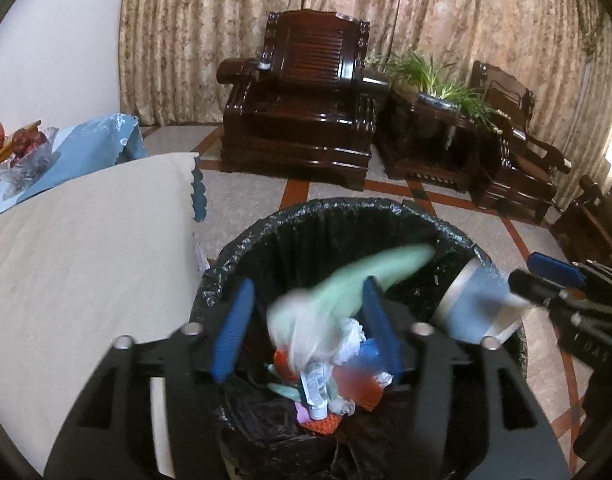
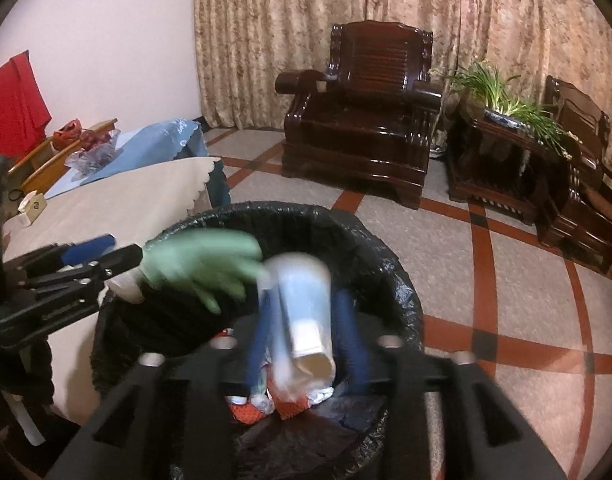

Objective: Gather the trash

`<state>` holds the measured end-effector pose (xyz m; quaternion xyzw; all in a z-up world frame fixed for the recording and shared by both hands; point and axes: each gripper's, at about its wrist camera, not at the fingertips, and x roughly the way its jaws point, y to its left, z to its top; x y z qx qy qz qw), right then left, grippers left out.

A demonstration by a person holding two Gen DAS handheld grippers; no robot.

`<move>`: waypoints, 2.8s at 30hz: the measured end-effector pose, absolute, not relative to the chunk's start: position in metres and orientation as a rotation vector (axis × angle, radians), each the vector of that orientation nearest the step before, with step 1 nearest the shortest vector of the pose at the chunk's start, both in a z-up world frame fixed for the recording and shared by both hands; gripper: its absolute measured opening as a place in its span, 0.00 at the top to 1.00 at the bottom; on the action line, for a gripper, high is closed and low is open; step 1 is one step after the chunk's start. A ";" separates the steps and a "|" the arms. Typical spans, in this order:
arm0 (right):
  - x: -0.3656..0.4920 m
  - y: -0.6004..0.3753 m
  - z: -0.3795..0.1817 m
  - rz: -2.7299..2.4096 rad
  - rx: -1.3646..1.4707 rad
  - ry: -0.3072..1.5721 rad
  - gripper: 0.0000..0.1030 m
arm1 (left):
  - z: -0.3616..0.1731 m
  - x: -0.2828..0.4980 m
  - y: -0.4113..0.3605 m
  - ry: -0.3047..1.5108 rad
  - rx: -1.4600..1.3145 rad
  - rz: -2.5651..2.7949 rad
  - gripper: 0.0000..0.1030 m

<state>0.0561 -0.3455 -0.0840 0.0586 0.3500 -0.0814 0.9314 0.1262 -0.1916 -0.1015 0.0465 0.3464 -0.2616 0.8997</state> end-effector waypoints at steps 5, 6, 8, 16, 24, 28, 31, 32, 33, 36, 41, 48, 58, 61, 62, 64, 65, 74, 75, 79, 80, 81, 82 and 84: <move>0.050 -0.346 -0.083 -0.185 0.137 0.703 0.12 | -0.092 0.123 -0.182 0.696 0.087 -0.534 0.24; 0.048 -0.346 -0.080 -0.179 0.152 0.695 0.10 | -0.089 0.122 -0.179 0.692 0.085 -0.530 0.20; 0.047 -0.345 -0.077 -0.164 0.173 0.688 0.06 | -0.083 0.119 -0.171 0.683 0.079 -0.515 0.16; 0.045 -0.325 -0.056 -0.096 0.190 0.668 0.06 | -0.060 0.104 -0.135 0.678 0.053 -0.432 0.12; 0.037 -0.296 -0.042 -0.044 0.187 0.675 0.06 | -0.038 0.082 -0.108 0.664 0.047 -0.394 0.09; 0.029 -0.284 -0.034 -0.031 0.171 0.676 0.06 | -0.030 0.069 -0.101 0.661 0.051 -0.375 0.09; 0.021 -0.278 -0.027 -0.025 0.155 0.658 0.06 | -0.024 0.059 -0.093 0.651 0.053 -0.357 0.09; 0.020 -0.276 -0.026 -0.023 0.153 0.654 0.06 | -0.022 0.057 -0.091 0.647 0.051 -0.354 0.09; 0.018 -0.274 -0.023 -0.019 0.154 0.647 0.06 | -0.019 0.052 -0.088 0.640 0.048 -0.346 0.09; 0.012 -0.271 -0.017 -0.013 0.157 0.631 0.06 | -0.010 0.042 -0.083 0.617 0.050 -0.325 0.09; 0.003 -0.261 -0.008 0.002 0.145 0.610 0.06 | 0.003 0.030 -0.075 0.591 0.048 -0.307 0.09; -0.003 -0.249 0.002 0.013 0.130 0.601 0.06 | 0.015 0.020 -0.067 0.568 0.042 -0.285 0.09; -0.006 -0.247 0.005 0.010 0.130 0.606 0.06 | 0.019 0.012 -0.064 0.550 0.050 -0.265 0.09; -0.006 -0.248 0.005 0.011 0.129 0.607 0.06 | 0.019 0.012 -0.063 0.548 0.050 -0.262 0.09; -0.006 -0.248 0.005 0.011 0.129 0.606 0.06 | 0.019 0.012 -0.063 0.549 0.050 -0.263 0.09; -0.006 -0.247 0.006 0.010 0.128 0.606 0.06 | 0.019 0.012 -0.063 0.549 0.050 -0.260 0.09; -0.006 -0.247 0.006 0.011 0.128 0.607 0.06 | 0.019 0.012 -0.063 0.550 0.051 -0.260 0.09; -0.006 -0.247 0.006 0.011 0.129 0.606 0.06 | 0.019 0.013 -0.062 0.550 0.050 -0.262 0.09; -0.006 -0.248 0.006 0.011 0.129 0.606 0.06 | 0.019 0.013 -0.062 0.549 0.051 -0.261 0.09; -0.006 -0.247 0.006 0.011 0.130 0.607 0.06 | 0.019 0.013 -0.060 0.548 0.055 -0.261 0.09; -0.006 -0.246 0.007 0.010 0.129 0.607 0.06 | 0.019 0.013 -0.060 0.548 0.055 -0.261 0.09; -0.006 -0.246 0.007 0.010 0.129 0.608 0.06 | 0.019 0.013 -0.060 0.549 0.054 -0.261 0.09; -0.006 -0.247 0.006 0.010 0.129 0.608 0.06 | 0.019 0.013 -0.061 0.549 0.054 -0.261 0.09; -0.006 -0.247 0.007 0.011 0.131 0.608 0.06 | 0.019 0.013 -0.061 0.549 0.054 -0.261 0.09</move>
